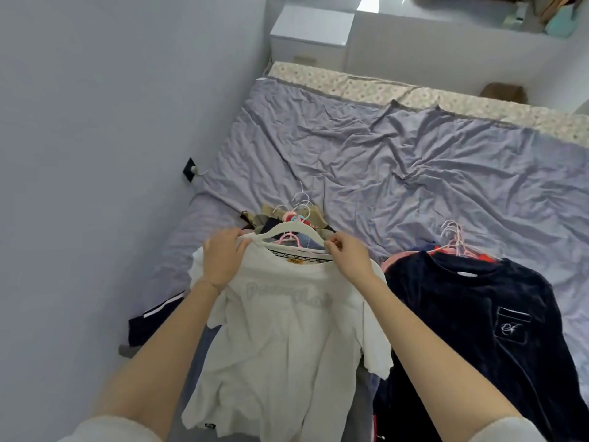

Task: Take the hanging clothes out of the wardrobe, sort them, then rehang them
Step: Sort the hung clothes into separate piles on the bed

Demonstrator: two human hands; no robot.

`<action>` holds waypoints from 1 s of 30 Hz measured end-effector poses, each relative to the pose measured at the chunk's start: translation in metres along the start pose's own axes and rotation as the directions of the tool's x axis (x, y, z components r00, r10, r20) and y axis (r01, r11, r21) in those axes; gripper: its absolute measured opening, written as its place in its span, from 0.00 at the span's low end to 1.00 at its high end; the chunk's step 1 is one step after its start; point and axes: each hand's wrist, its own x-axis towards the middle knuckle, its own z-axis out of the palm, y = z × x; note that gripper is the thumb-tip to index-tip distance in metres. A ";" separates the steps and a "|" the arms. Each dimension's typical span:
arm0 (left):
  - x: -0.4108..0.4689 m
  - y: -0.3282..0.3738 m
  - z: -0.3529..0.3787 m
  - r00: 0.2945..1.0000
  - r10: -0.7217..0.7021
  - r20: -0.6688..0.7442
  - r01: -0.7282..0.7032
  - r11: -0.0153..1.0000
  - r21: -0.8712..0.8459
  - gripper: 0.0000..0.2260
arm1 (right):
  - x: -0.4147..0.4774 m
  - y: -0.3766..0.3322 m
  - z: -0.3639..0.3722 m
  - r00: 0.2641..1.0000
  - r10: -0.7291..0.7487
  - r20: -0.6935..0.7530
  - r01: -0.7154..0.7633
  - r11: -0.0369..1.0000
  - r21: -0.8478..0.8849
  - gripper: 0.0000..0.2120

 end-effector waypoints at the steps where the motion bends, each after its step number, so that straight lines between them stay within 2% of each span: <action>1: 0.009 -0.003 0.010 1.000 -0.011 0.006 0.011 1.000 0.009 0.07 | 0.015 0.005 0.006 1.000 0.005 0.029 -0.005 1.000 -0.014 0.04; 5: 0.035 -0.011 0.045 0.997 -0.070 0.025 0.069 0.998 0.009 0.08 | 0.059 0.023 0.027 0.995 0.010 0.096 -0.002 0.997 -0.078 0.12; 9: 0.042 -0.016 0.067 0.989 -0.091 0.117 0.097 0.994 -0.043 0.09 | 0.072 0.034 0.039 0.988 0.022 0.155 0.005 0.986 -0.168 0.14; 13: 0.025 -0.016 0.066 0.992 -0.076 0.103 0.088 0.988 -0.125 0.15 | 0.054 0.039 0.042 0.994 -0.001 0.110 0.024 0.980 -0.200 0.17; 18: -0.011 0.001 0.052 0.988 -0.015 0.151 0.034 0.992 -0.124 0.18 | 0.005 0.042 0.038 0.993 0.033 0.112 -0.017 0.989 -0.146 0.19; 21: -0.046 0.019 0.044 0.982 0.057 0.182 -0.036 0.993 -0.112 0.19 | -0.036 0.039 0.032 0.997 0.041 0.061 -0.036 0.997 -0.068 0.20; 24: -0.081 0.037 0.035 0.981 0.098 0.167 -0.068 0.983 -0.173 0.18 | -0.078 0.036 0.023 1.000 0.021 -0.009 -0.021 1.000 -0.010 0.20; 30: -0.148 0.070 0.019 0.973 0.201 0.114 -0.150 0.926 -0.346 0.17 | -0.175 0.042 0.009 0.992 0.036 -0.117 -0.039 0.999 -0.023 0.21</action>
